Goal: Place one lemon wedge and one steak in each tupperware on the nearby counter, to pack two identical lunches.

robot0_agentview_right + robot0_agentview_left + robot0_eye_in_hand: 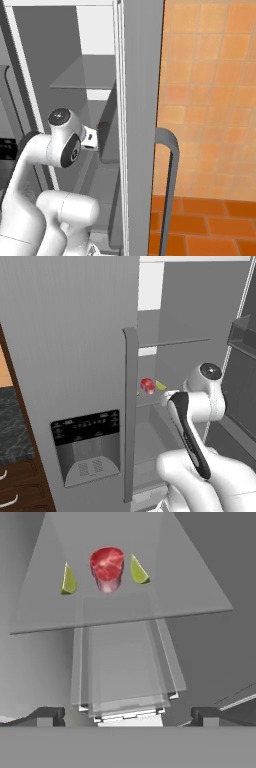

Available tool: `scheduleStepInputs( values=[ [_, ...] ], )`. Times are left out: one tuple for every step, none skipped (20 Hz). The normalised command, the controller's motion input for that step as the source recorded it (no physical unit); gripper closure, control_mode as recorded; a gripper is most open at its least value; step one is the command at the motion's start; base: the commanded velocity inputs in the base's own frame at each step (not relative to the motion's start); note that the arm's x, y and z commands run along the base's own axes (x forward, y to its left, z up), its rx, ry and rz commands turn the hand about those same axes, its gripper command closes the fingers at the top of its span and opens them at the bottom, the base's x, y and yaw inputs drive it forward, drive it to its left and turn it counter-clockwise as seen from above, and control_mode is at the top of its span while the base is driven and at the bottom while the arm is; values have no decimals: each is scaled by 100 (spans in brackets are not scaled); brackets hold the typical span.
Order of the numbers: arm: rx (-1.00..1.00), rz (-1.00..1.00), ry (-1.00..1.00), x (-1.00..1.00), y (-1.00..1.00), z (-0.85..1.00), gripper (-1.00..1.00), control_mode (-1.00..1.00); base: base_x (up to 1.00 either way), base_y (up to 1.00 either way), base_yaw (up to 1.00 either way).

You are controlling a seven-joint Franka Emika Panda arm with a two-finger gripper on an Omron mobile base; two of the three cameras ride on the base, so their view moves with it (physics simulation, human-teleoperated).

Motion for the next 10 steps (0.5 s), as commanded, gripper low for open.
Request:
scheduleStepInputs(
  values=[
    [0,0,0,94,-11,0,-100,-100,0,0,0],
    [0,0,0,90,-11,0,-100,-100,0,0,0],
    [0,0,0,93,-16,0,-100,-100,0,0,0],
    [0,0,4,95,-20,0,-100,-100,0,0,0],
    [0,1,5,97,-28,-8,-100,-100,0,0,0],
    [0,1,5,93,-31,-4,-100,-100,0,0,0],
    [0,0,5,87,-21,0,-100,-100,0,0,0],
    [0,0,5,84,-13,0,-100,-100,0,0,0],
    [0,0,3,82,-14,0,-100,-100,0,0,0],
    [0,0,1,79,-14,0,-100,-100,0,0,0]
  ],
)
